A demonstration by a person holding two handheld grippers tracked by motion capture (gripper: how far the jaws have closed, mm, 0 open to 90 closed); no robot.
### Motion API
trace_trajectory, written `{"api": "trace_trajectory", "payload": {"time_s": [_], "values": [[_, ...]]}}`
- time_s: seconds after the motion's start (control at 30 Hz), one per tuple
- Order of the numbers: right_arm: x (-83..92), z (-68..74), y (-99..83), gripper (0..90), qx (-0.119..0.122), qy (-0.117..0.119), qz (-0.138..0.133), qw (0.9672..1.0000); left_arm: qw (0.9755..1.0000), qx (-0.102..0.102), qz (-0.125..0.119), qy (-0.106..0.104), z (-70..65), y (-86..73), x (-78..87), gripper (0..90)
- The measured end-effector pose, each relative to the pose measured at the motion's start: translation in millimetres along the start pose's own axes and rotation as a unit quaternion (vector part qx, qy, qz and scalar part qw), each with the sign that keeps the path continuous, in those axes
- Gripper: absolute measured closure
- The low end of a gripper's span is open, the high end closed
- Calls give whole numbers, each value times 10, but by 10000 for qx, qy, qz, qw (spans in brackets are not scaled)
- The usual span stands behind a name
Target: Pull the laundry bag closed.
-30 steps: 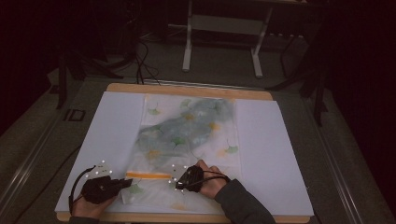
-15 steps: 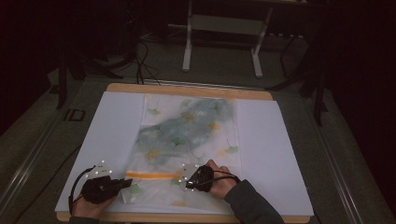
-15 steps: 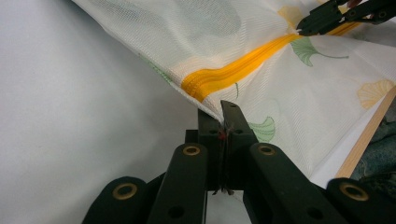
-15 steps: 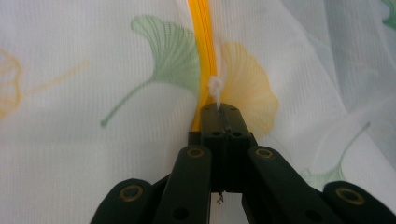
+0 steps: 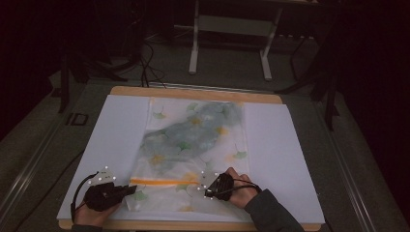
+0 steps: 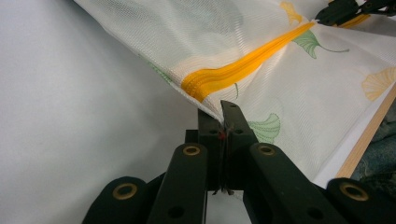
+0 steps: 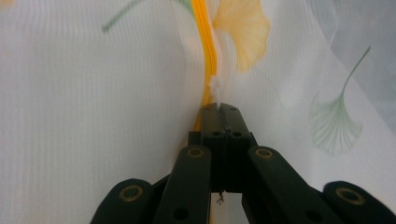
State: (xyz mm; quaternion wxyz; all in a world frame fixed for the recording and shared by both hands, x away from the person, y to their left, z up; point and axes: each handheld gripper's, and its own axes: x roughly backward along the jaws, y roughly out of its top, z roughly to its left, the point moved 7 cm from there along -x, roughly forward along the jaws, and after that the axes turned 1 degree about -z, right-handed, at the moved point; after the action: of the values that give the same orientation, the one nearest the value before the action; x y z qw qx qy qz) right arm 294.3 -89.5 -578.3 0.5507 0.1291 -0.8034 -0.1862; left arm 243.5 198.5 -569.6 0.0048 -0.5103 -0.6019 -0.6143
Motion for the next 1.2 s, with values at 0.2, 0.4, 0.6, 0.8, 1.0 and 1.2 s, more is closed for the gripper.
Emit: {"api": "trace_trajectory", "payload": {"time_s": [0.2, 0.4, 0.6, 0.8, 1.0, 1.2], "values": [[69, -12, -160, 900, -25, -98, 104, 9999, 10000, 1, 2, -6, -1, -2, 0, 886], [148, -41, -321, 900, -106, -180, 182, 9996, 10000, 10, 9, -5, -1, -6, -6, 886], [212, -62, -467, 900, -150, -248, 263, 9992, 10000, 17, 9, -10, -1, -5, -7, 886], [288, -89, -615, 900, -228, -303, 334, 9987, 10000, 10, 31, -18, 1, -7, -14, 886], [369, -114, -770, 900, -330, -362, 386, 9981, 10000, 21, 39, -27, 0, -10, -18, 886], [486, -155, -930, 900, -452, -479, 440, 9969, 10000, 13, 68, -26, 1, -15, -23, 886]]}}
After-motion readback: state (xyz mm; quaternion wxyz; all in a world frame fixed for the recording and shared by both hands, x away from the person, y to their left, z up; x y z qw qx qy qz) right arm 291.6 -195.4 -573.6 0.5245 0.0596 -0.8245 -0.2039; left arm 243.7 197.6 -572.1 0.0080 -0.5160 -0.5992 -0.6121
